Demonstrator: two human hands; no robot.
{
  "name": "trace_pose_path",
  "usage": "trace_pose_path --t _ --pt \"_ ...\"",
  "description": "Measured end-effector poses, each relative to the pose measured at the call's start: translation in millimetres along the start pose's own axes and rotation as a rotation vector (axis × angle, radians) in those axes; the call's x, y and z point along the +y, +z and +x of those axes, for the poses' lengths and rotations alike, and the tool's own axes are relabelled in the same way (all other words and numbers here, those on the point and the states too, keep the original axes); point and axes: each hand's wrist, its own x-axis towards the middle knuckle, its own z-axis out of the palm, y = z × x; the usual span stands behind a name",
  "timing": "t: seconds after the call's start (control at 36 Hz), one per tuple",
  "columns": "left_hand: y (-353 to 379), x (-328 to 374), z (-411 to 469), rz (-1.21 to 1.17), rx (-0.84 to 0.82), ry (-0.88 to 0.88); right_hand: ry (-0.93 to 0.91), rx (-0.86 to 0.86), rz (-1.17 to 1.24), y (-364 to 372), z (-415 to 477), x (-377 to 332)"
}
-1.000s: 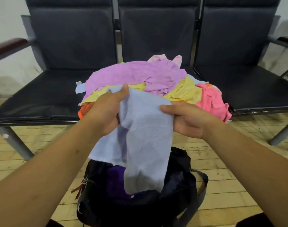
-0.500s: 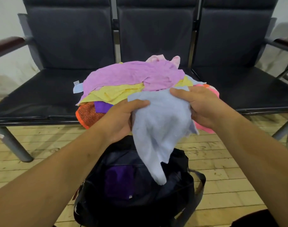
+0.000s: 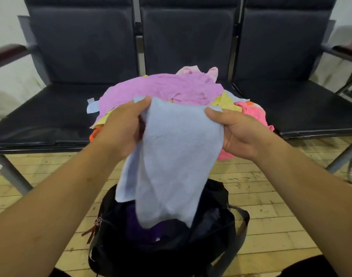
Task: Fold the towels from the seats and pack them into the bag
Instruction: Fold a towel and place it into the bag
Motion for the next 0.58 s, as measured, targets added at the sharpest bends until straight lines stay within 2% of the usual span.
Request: trace_pose_path --t 0.08,0.17,0.28,0.36,0.58 --pt "-6.6 -0.8 0.0 0.009 -0.025 -0.024 -0.043 0.04 0.004 0.7 1.9 0.5" --pt "-7.3 -3.3 -2.0 -0.135 -0.162 -0.081 -0.064 0.032 0.043 2.9 2.8 -0.1" --pt "-11.4 -8.3 1.3 0.076 -0.316 -0.108 -0.122 0.063 0.024 -4.9 4.1 -4.8" --pt "-13.8 -14.0 5.2 0.211 -0.319 -0.112 -0.179 0.128 -0.101 -12.9 3.6 -7.9" --pt "-7.7 -12.5 4.9 0.193 -0.159 0.018 -0.239 0.238 -0.267 -24.2 2.8 -12.5"
